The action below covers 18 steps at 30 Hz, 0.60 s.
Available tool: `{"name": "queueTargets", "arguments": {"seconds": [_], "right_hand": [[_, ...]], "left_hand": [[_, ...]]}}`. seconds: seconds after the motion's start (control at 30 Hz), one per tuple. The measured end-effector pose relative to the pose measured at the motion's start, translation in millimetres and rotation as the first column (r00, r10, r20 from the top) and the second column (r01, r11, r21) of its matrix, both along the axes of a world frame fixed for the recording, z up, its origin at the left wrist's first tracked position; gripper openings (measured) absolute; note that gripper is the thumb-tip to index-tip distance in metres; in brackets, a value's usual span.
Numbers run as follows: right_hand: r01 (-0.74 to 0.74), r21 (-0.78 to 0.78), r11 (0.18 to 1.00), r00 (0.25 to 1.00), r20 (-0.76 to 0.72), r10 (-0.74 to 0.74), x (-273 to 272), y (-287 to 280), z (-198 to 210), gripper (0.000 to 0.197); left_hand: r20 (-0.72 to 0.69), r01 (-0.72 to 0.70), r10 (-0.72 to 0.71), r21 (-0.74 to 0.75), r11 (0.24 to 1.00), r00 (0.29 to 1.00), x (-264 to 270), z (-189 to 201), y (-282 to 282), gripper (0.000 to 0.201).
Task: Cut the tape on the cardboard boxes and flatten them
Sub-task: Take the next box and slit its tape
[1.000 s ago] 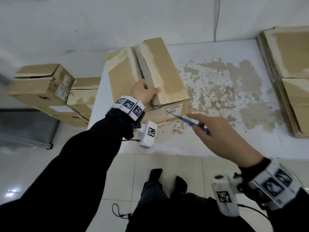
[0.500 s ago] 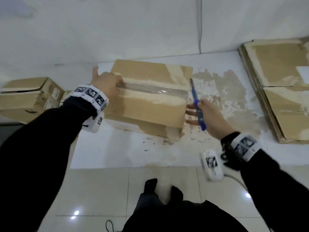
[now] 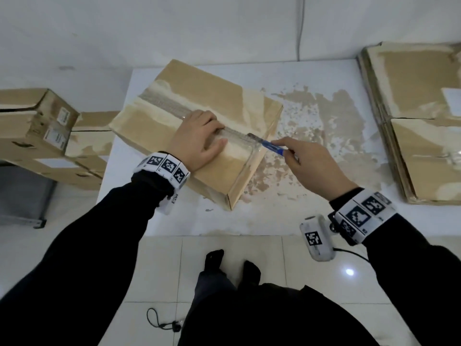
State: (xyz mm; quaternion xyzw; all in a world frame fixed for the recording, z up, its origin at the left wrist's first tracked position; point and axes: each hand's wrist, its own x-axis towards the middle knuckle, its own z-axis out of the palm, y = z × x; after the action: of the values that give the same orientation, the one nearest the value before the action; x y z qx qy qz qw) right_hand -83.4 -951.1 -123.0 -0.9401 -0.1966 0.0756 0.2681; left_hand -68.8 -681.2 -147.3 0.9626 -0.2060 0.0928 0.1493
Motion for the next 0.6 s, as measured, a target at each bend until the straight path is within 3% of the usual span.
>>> {"name": "queueTargets", "arguments": {"seconds": [0.07, 0.37, 0.53, 0.6], "right_hand": [[-0.034, -0.048, 0.998, 0.999, 0.02, 0.035, 4.8, 0.1, 6.3, 0.034], [-0.107, 0.065, 0.992, 0.989, -0.093, 0.112, 21.0, -1.7, 11.7, 0.032], [-0.182, -0.098, 0.978, 0.983, 0.011, 0.184, 27.8, 9.7, 17.6, 0.032], [-0.208, -0.114, 0.971, 0.978, -0.01, 0.208, 29.4, 17.8, 17.0, 0.032]], "left_hand": [[0.051, 0.0, 0.003, -0.046, 0.999, 0.999, 0.4, -0.8, -1.7, 0.037], [0.15, -0.092, 0.098, -0.046, 0.995, 0.984, -1.5, 3.0, -8.1, 0.032], [0.176, -0.078, 0.083, -0.032, 0.996, 0.981, -0.6, 2.8, -9.3, 0.032], [0.183, -0.09, 0.092, -0.019, 0.996, 0.979, -1.1, 2.9, -8.9, 0.031]]}}
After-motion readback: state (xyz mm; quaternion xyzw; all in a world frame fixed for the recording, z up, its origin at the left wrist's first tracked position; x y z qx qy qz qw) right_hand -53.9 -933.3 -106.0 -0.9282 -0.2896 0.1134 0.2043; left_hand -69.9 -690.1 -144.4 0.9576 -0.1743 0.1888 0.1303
